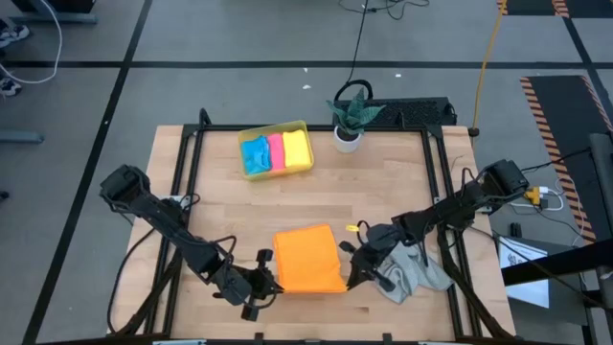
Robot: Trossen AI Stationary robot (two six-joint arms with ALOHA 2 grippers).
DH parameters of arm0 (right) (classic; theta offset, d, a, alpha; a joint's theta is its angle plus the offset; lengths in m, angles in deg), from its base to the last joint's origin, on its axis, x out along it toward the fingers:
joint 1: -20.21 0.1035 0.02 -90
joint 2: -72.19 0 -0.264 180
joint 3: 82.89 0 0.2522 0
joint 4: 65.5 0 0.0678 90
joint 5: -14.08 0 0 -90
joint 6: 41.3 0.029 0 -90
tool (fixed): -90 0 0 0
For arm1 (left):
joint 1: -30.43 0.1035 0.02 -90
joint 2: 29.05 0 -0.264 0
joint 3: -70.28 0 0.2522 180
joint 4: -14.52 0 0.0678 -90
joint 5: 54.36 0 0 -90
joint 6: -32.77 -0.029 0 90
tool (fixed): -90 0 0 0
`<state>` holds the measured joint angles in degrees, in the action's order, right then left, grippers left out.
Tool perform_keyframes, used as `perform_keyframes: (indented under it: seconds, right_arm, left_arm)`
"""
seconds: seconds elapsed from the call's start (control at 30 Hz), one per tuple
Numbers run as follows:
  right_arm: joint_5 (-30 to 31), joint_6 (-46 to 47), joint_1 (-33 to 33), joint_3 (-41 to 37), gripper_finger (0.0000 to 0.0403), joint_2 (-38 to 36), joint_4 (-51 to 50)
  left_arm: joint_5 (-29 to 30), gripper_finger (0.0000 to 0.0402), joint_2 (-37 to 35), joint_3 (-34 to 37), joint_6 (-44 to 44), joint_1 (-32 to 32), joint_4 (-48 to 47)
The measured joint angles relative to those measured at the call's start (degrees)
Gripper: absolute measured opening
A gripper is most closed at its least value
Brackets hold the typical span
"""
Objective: Fold microfiber towels
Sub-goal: Fold the orange microfiber cloth
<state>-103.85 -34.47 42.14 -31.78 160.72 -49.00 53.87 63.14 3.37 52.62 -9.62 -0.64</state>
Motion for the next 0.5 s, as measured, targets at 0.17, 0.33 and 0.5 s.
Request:
perform_keyframes:
  seconds: [0.17,0.33,0.5]
  right_arm:
    - [3.7,0.9,2.1,-0.2,0.0007,1.5,-1.8]
    - [6.4,2.9,2.8,-0.2,0.0047,2.2,-2.7]
    - [5.2,3.4,3.3,-0.2,0.0108,2.2,-3.6]
  left_arm:
    - [-2.8,0.0004,1.2,0.1,0.3,-0.1,-0.3]
    - [-2.8,0.0012,2.5,0.1,0.0,0.2,1.1]
    - [-2.2,0.0004,3.5,0.1,-1.4,1.2,2.5]
